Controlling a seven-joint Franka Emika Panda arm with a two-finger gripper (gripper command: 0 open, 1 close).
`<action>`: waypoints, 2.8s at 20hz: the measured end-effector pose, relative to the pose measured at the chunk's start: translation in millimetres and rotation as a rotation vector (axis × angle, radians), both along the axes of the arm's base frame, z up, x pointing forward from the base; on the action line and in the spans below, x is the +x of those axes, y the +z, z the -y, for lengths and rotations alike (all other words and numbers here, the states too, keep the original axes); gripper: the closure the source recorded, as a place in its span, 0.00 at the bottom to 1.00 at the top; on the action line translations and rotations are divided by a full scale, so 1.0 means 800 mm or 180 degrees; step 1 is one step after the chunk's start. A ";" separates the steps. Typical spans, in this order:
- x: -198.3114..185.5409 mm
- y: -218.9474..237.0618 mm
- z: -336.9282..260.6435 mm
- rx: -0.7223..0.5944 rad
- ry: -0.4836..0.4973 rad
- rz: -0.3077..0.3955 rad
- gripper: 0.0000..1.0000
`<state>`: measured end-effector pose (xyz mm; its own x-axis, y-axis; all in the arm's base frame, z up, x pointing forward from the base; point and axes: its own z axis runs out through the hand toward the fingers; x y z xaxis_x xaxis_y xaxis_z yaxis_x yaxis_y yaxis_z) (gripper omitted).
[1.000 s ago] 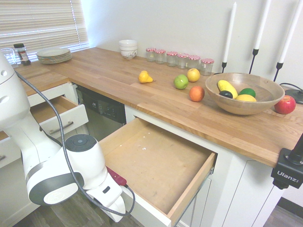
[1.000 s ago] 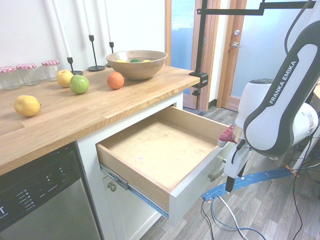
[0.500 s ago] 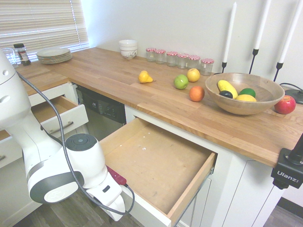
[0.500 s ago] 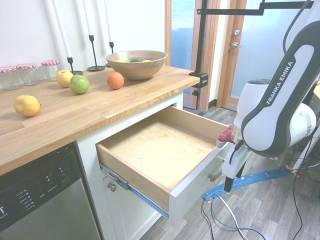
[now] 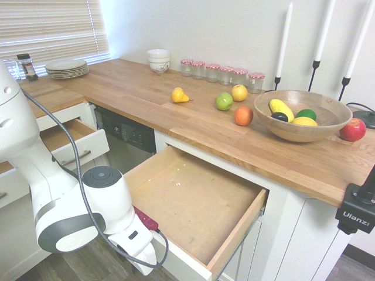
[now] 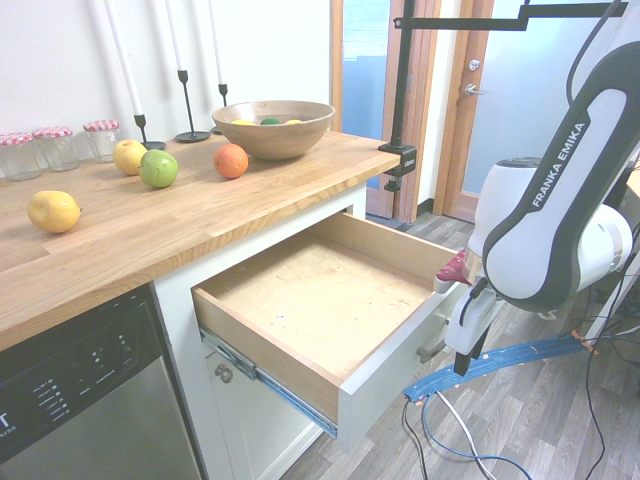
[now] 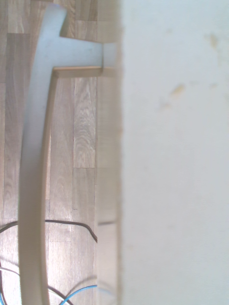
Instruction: Close the drawer
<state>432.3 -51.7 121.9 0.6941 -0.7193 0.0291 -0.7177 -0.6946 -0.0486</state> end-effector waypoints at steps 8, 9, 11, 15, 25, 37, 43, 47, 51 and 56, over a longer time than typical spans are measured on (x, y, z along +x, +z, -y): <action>0.005 0.004 -0.003 -0.0029 0.0036 0.0013 1.00; 0.005 0.005 -0.004 -0.0029 0.0039 0.0013 1.00; 0.006 0.006 -0.004 -0.0031 0.0041 0.0009 1.00; 0.011 0.008 -0.003 -0.0026 0.0043 0.0005 1.00; 0.033 0.019 -0.012 0.0055 -0.0012 0.0230 1.00; 0.082 0.005 -0.008 0.0089 -0.0030 0.0328 1.00; 0.122 0.007 -0.004 0.0123 -0.0029 0.0327 1.00; 0.149 0.001 0.001 0.0141 -0.0043 0.0299 1.00; 0.176 -0.002 -0.004 0.0137 -0.0019 0.0291 1.00; 0.212 0.002 -0.019 0.0132 0.0004 0.0280 1.00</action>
<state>601.6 -36.6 123.2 0.6910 -0.7203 0.0603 -0.7086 -0.6915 -0.1402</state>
